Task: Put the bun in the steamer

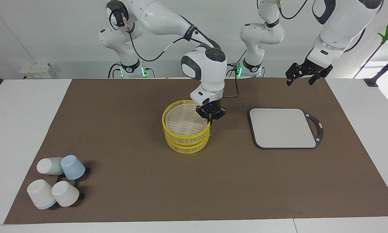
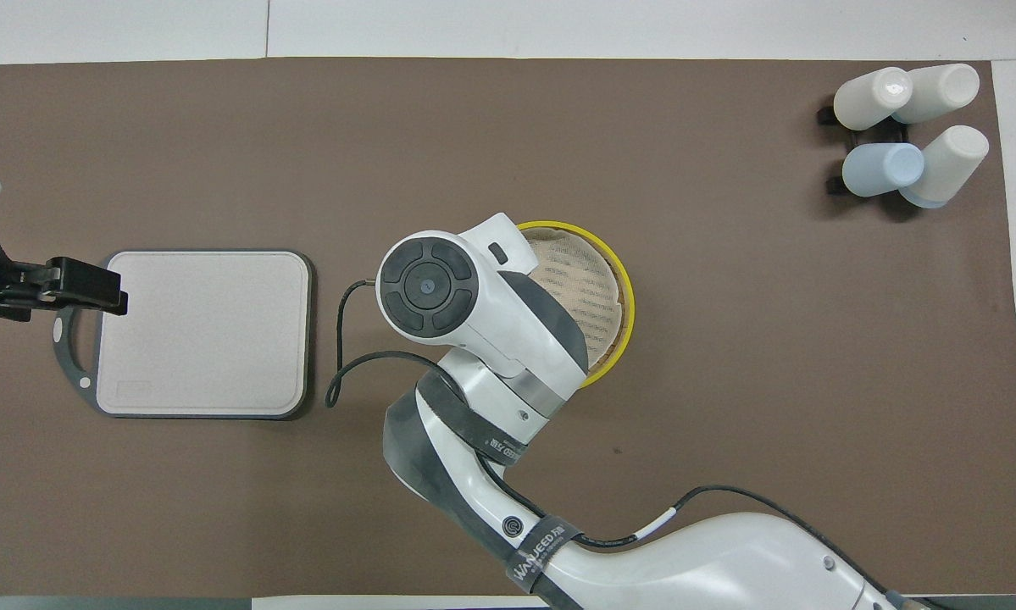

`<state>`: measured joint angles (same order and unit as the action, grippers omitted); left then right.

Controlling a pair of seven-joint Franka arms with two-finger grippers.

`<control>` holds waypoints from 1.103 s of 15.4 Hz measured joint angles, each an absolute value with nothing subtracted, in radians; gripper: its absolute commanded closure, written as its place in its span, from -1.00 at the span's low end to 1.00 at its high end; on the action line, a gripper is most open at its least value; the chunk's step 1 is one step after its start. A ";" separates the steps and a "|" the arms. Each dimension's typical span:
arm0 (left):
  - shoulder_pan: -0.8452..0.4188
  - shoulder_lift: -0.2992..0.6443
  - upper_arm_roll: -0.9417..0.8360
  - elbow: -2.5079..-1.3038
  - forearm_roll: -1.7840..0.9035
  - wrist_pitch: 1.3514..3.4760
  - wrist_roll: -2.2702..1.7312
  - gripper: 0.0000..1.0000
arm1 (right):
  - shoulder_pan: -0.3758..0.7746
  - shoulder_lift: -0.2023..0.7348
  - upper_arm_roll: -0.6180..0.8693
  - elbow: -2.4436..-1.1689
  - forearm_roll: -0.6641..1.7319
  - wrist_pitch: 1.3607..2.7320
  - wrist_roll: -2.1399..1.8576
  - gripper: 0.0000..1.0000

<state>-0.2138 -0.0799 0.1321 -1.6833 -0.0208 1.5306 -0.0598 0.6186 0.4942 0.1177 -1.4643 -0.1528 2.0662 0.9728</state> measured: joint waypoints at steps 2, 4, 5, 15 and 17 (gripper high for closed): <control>-0.214 -0.081 0.132 -1.681 -0.021 1.531 -0.060 -1.00 | 0.619 0.494 0.117 -1.464 -0.153 2.067 0.973 1.00; -0.214 -0.082 0.133 -1.681 -0.021 1.531 -0.060 -1.00 | 0.618 0.494 0.116 -1.466 -0.153 2.077 0.973 1.00; -0.214 -0.082 0.134 -1.681 -0.021 1.531 -0.060 -1.00 | 0.617 0.495 0.115 -1.468 -0.153 2.089 0.973 1.00; -0.214 -0.087 0.141 -1.680 -0.021 1.534 -0.060 -1.00 | 0.607 0.497 0.110 -1.480 -0.152 2.124 0.973 1.00; -0.217 -0.087 0.139 -1.680 -0.021 1.534 -0.060 -1.00 | 0.607 0.497 0.110 -1.489 -0.152 2.124 0.973 1.00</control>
